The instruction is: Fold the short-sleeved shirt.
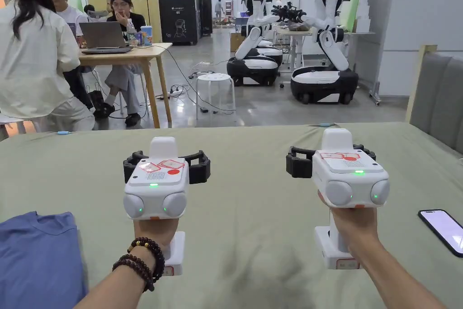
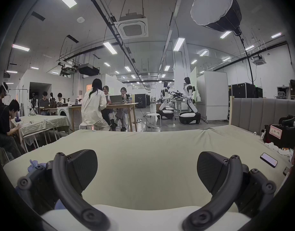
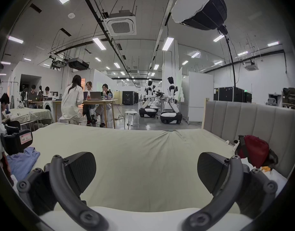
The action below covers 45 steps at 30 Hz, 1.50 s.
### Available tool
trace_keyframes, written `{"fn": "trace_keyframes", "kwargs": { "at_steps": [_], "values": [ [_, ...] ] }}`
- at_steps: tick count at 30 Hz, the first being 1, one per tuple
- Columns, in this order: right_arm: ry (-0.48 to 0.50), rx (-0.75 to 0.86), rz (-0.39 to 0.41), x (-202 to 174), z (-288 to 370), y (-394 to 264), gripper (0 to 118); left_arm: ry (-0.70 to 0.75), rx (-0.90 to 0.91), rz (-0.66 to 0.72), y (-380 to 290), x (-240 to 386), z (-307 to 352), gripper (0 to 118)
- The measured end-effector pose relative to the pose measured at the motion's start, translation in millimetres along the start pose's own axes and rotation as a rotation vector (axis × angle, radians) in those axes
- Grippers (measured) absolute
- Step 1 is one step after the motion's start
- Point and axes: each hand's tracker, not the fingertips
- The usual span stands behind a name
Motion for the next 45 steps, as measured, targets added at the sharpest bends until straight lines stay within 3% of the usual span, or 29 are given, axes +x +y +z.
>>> {"fn": "trace_keyframes", "kwargs": {
  "at_steps": [16, 30, 33, 45],
  "values": [
    [-0.067, -0.057, 0.041, -5.5, -2.6, -2.1, 118, -0.001, 0.003, 0.001, 1.3, 0.7, 5.1, 118],
    [-0.043, -0.069, 0.055, -5.9, -6.1, -4.6, 118, -0.008, 0.006, -0.007, 0.5, -0.1, 5.2, 118],
    [-0.032, -0.066, 0.06, -6.5, -5.1, -4.2, 118, 0.054, 0.005, -0.065, -3.1, 4.7, -0.8, 118],
    [-0.029, -0.059, 0.059, -7.8, -3.5, -3.2, 118, 0.011, 0.016, -0.018, 3.4, 3.5, 4.2, 118]
  ]
}}
